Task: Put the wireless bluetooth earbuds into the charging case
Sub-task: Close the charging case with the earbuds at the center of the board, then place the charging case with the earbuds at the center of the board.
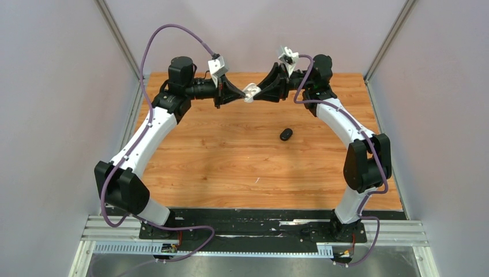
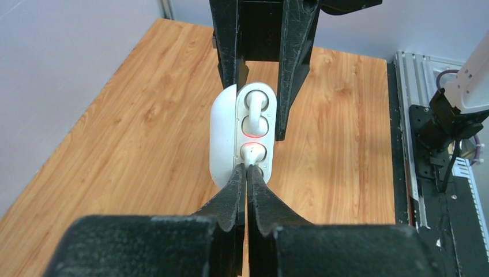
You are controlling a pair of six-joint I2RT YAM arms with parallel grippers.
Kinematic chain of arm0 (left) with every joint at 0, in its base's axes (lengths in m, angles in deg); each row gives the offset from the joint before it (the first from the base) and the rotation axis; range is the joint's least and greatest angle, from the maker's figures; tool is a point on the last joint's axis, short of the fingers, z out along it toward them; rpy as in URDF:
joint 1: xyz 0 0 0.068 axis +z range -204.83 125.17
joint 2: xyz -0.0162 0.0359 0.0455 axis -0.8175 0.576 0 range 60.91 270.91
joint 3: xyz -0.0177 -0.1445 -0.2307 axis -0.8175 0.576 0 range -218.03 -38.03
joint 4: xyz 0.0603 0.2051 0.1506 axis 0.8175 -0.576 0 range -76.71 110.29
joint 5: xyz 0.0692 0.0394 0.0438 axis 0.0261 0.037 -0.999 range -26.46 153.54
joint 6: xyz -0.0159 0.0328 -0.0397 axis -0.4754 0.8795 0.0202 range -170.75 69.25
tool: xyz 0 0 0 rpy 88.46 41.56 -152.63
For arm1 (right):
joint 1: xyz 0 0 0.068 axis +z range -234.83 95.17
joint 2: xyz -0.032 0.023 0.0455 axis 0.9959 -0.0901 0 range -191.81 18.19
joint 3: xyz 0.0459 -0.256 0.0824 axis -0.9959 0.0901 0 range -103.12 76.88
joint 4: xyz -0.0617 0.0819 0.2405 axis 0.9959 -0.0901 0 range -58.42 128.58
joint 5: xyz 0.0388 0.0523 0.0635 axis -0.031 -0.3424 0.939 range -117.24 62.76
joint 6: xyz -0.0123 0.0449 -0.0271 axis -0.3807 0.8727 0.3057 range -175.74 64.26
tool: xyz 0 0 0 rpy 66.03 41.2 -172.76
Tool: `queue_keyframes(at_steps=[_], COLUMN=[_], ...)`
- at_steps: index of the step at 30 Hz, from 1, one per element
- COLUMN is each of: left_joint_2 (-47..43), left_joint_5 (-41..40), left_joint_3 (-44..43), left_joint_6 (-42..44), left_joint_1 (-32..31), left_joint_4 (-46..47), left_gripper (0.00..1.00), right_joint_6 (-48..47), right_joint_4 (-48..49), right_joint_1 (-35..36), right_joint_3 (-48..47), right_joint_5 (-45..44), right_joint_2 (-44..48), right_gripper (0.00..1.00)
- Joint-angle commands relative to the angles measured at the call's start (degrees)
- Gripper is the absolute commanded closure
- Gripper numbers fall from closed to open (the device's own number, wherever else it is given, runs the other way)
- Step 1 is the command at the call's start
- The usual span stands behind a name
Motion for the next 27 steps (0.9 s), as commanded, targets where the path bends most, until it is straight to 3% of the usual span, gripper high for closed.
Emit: queue_keyframes(at_steps=[1,7,12,13,18,21,24,27], left_joint_2=[-0.1,-3.8,-5.9,-6.2,-4.9,-1.7,0.6,2.7], left_joint_5=[-1.2,-3.1,0.3,0.3,-1.0,-2.9,-10.3,-16.5], left_joint_3=[-2.4,-9.9,-14.5,-13.4,-4.2,-2.0,-1.9,-2.8], left_joint_6=[1.7,9.3,11.3,10.1,-2.9,-7.7,-8.6,-8.6], left_joint_1=[0.0,1.7,4.6,4.6,4.4,3.8,3.8,4.1], left_joint_4=[0.8,-11.0,-18.5,-17.7,-3.3,2.7,1.3,-5.9], left_gripper=[0.87,0.42,0.17,0.06,0.00,0.00,0.00,0.00], right_joint_6=[-1.2,-1.9,-0.5,0.4,3.4,0.1,-4.2,0.4], right_joint_4=[-0.9,-3.4,-2.4,-1.4,0.3,-7.8,-20.9,-25.7], right_joint_1=[1.3,0.4,0.2,0.3,0.2,0.2,-0.6,-2.7], right_joint_3=[-1.2,-1.0,-1.7,-1.9,-3.1,-3.6,-1.6,3.2], right_joint_5=[2.7,1.2,0.3,0.3,-0.6,-5.0,-14.6,-22.4], right_joint_2=[3.7,3.0,1.4,1.1,-0.3,-1.0,-1.9,-3.7], right_gripper=[1.00,1.00,1.00,1.00,1.00,1.00,1.00,1.00])
